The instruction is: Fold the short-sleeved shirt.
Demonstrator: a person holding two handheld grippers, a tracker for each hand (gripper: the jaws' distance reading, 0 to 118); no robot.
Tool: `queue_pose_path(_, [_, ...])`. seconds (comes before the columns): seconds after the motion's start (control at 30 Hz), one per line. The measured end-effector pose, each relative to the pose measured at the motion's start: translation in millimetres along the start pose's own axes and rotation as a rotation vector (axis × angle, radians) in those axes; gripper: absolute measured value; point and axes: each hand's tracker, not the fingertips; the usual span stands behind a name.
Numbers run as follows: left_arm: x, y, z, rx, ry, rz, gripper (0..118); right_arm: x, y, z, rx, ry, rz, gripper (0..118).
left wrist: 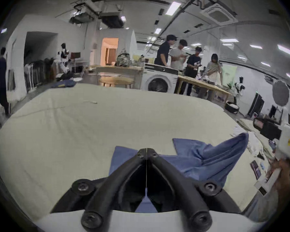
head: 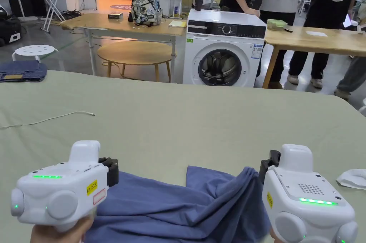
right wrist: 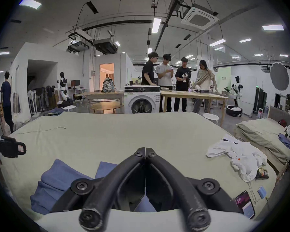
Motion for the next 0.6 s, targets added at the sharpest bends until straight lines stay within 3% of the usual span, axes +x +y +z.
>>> queue_pose_path(0.33, [-54, 31, -114, -0.339, -0.021, 0.038, 0, 8, 0, -20, -0.030, 0.009, 0.011, 0])
queue_pose_path(0.37, [-57, 31, -126, -0.367, -0.005, 0.048, 12, 8, 1, -19, -0.034, 0.009, 0.010, 0])
queue_pose_path(0.47, [-68, 29, -161, -0.434, 0.042, 0.083, 87, 13, 1, -24, -0.039, -0.001, 0.016, 0])
queue_pose_path(0.6, [-70, 19, -193, -0.496, 0.088, 0.063, 83, 21, -3, -34, -0.054, -0.015, 0.023, 0])
